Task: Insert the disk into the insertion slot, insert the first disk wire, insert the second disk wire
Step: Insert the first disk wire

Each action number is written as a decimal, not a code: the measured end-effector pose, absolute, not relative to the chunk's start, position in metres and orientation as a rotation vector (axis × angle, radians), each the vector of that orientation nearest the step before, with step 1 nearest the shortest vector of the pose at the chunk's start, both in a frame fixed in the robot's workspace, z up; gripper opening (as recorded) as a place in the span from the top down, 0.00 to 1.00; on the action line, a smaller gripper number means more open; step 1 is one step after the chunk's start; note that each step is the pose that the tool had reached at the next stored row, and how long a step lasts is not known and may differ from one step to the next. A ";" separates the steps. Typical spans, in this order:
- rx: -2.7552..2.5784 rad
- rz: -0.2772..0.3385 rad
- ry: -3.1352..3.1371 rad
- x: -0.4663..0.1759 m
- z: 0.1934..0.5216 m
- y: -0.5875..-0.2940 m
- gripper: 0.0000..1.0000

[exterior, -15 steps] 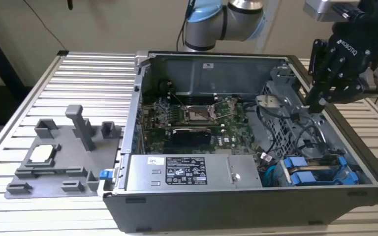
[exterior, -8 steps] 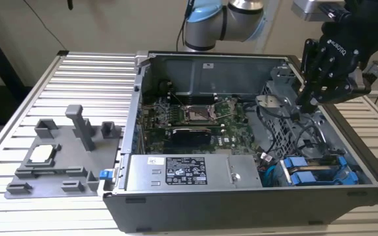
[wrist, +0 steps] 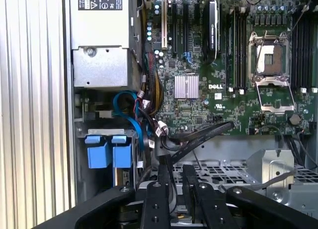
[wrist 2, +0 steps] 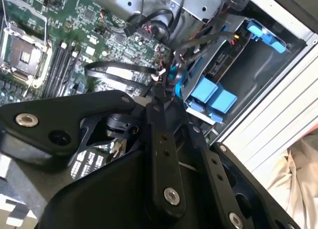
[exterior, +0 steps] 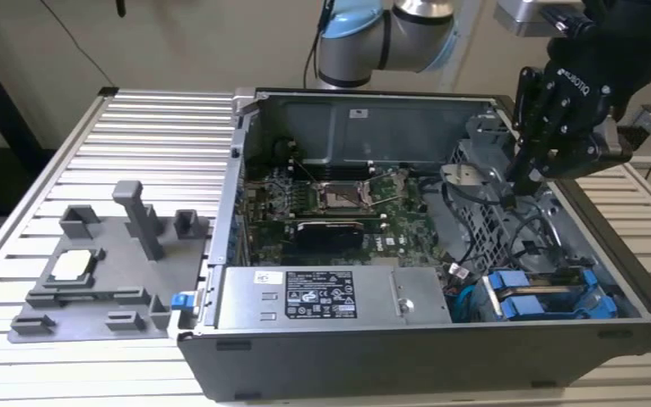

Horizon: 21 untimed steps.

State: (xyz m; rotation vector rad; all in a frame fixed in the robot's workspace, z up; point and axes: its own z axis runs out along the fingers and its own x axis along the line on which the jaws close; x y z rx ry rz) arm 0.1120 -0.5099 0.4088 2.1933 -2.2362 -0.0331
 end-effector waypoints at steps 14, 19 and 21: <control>2.191 0.032 -2.209 0.095 0.398 -0.508 0.73; 2.215 0.060 -2.205 0.091 0.393 -0.507 0.73; 2.224 0.065 -2.200 0.090 0.393 -0.507 0.73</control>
